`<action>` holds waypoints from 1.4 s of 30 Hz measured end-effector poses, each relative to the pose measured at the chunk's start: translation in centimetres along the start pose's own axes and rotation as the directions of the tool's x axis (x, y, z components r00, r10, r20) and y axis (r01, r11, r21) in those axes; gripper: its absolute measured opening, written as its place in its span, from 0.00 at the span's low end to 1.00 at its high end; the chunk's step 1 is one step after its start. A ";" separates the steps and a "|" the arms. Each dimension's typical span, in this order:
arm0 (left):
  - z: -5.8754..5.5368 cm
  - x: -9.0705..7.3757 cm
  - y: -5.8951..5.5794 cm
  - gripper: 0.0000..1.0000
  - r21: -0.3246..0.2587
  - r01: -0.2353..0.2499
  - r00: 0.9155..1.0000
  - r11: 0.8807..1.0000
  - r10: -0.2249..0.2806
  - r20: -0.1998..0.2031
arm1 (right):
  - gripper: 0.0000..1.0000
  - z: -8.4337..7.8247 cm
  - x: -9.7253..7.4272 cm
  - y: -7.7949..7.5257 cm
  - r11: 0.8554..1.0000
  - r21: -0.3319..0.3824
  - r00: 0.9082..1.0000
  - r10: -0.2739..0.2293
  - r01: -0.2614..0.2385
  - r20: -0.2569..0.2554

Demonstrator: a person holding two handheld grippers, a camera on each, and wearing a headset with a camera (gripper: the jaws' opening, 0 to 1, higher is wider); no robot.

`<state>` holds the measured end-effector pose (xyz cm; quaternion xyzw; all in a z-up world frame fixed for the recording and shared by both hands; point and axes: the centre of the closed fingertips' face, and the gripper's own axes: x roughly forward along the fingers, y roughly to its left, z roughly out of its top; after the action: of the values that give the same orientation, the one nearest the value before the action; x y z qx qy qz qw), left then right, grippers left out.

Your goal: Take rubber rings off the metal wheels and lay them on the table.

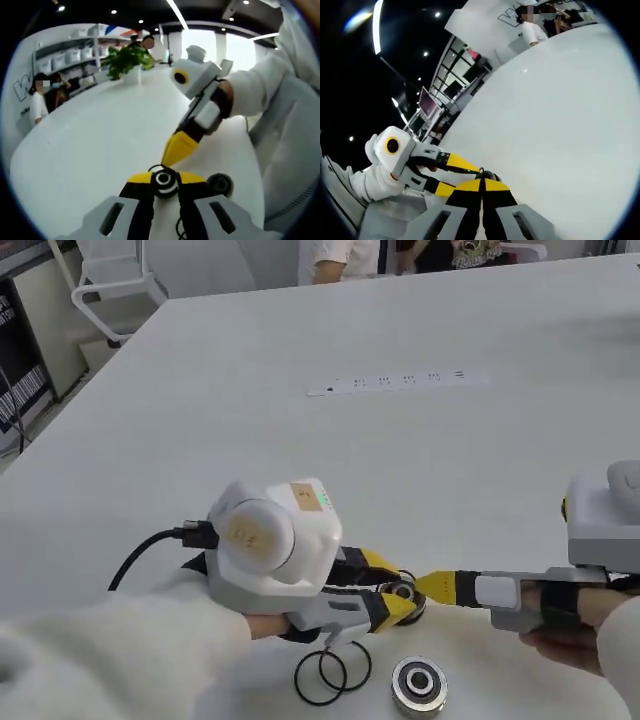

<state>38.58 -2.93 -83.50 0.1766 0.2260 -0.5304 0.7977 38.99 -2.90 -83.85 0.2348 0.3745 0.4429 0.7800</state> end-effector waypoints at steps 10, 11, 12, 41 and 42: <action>2.4 -1.6 -0.5 0.31 0.022 0.009 0.999 1.000 -0.010 0.040 | 0.00 1.8 -1.6 1.0 1.000 -0.012 0.998 -0.016 0.016 0.054; 2.6 -1.9 -0.6 0.33 0.022 0.010 0.999 1.000 -0.011 0.043 | 0.00 2.1 -1.8 1.2 1.000 -0.013 0.998 -0.011 0.012 0.062; 2.8 -2.1 -0.6 0.36 0.022 0.009 0.999 1.000 -0.010 0.048 | 0.00 2.2 -1.9 1.4 1.000 -0.014 0.998 -0.009 0.010 0.067; 4.8 -14.5 -0.3 0.85 0.026 -0.134 0.971 0.991 0.126 0.203 | 0.00 4.1 -3.1 7.1 0.990 -0.129 0.994 0.065 -0.053 0.090; 4.7 -14.9 -0.3 0.86 0.020 -0.139 0.969 0.990 0.132 0.207 | 0.00 4.0 -3.0 7.2 0.990 -0.132 0.994 0.066 -0.055 0.086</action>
<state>34.13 5.87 -71.40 0.1494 0.1208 -0.4940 0.8480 37.46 -2.07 -75.23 0.2147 0.3023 0.4787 0.7959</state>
